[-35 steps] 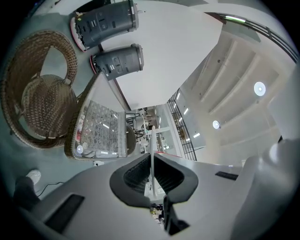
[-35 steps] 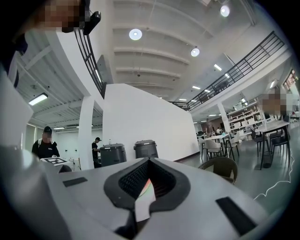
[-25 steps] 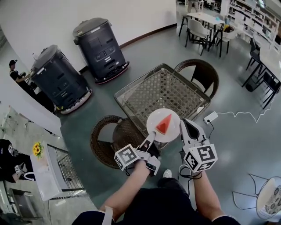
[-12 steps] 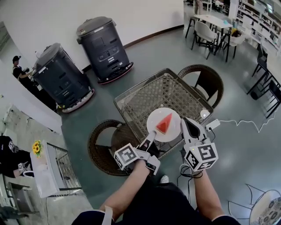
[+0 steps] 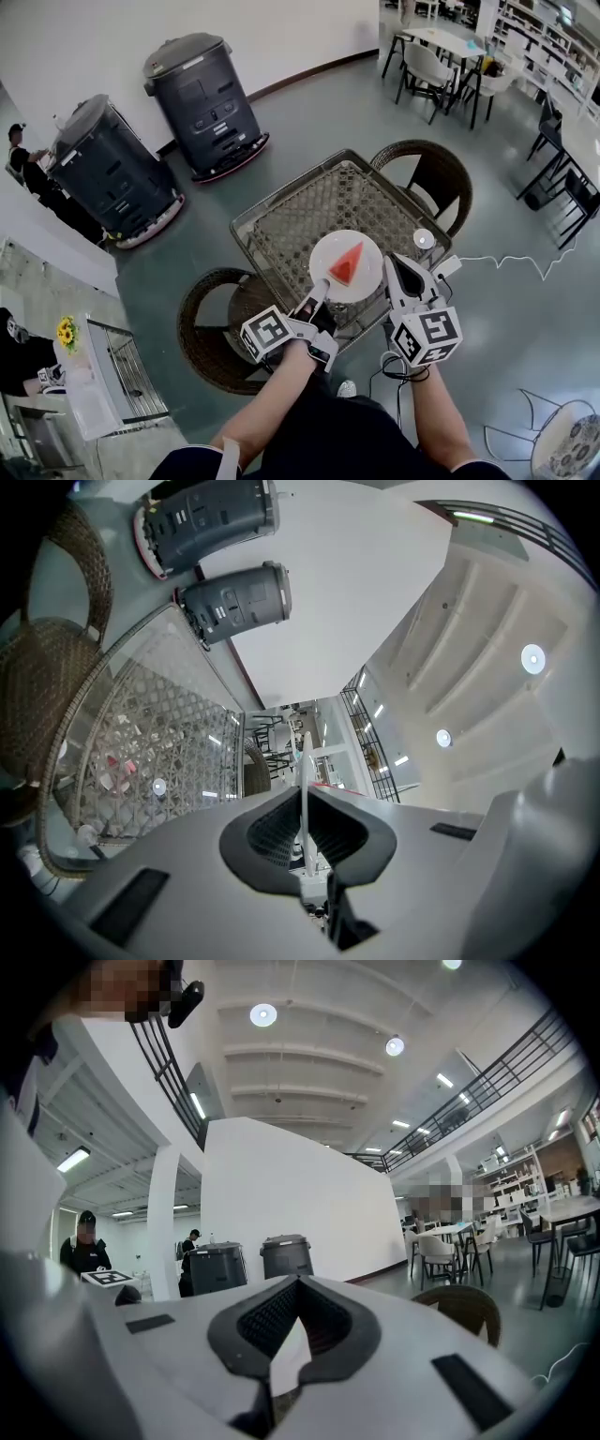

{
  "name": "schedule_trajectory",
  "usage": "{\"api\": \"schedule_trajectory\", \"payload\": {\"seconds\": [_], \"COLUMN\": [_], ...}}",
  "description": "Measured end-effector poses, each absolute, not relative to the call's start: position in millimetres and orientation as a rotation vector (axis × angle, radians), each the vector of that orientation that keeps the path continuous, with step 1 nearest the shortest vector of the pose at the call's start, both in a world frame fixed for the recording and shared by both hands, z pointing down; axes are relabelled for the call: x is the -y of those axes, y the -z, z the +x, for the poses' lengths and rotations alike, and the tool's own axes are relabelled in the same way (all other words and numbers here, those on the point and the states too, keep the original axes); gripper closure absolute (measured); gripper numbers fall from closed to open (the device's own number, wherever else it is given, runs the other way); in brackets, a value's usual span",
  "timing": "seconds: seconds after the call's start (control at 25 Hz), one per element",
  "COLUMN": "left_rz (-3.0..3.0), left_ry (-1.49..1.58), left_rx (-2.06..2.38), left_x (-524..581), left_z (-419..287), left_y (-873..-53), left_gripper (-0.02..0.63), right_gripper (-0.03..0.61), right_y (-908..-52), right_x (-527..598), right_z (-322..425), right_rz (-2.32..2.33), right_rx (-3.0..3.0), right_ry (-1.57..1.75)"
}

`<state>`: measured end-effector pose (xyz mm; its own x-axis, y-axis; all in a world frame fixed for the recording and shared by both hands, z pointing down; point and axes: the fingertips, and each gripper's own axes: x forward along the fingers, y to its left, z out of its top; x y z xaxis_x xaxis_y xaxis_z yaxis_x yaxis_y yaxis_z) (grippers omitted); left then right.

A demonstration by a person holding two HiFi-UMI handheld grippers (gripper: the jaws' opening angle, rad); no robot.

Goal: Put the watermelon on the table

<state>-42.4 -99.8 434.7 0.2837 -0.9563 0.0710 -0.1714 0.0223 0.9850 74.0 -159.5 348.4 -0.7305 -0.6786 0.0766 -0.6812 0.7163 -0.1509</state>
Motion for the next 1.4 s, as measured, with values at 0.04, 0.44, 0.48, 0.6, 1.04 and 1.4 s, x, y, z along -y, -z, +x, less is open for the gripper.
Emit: {"api": "schedule_trajectory", "payload": {"seconds": [0.04,0.44,0.48,0.6,1.04,1.4], "left_rz": [1.418,1.395,1.392,1.396,1.378,1.332], "left_ry": [0.867,0.809,0.804,0.793,0.748,0.720], "left_rx": [1.122,1.084,1.080,1.068,1.044,1.060], "left_x": [103,132,136,148,190,216], "left_z": [-46,-75,-77,-82,-101,-117], "left_y": [-437,-468,-472,-484,-554,-619], "left_gripper": [0.597,0.597,0.597,0.597,0.597,0.596], "right_gripper": [0.575,0.575,0.575,0.575,0.575,0.575], "right_y": [-350,-372,-375,-385,-437,-475], "right_x": [163,191,195,203,233,251], "right_z": [70,41,40,38,27,11], "right_rz": [1.154,1.216,1.222,1.233,1.242,1.176], "right_rx": [2.889,2.812,2.803,2.777,2.681,2.618], "right_ry": [-0.265,-0.298,-0.303,-0.312,-0.385,-0.392]}}
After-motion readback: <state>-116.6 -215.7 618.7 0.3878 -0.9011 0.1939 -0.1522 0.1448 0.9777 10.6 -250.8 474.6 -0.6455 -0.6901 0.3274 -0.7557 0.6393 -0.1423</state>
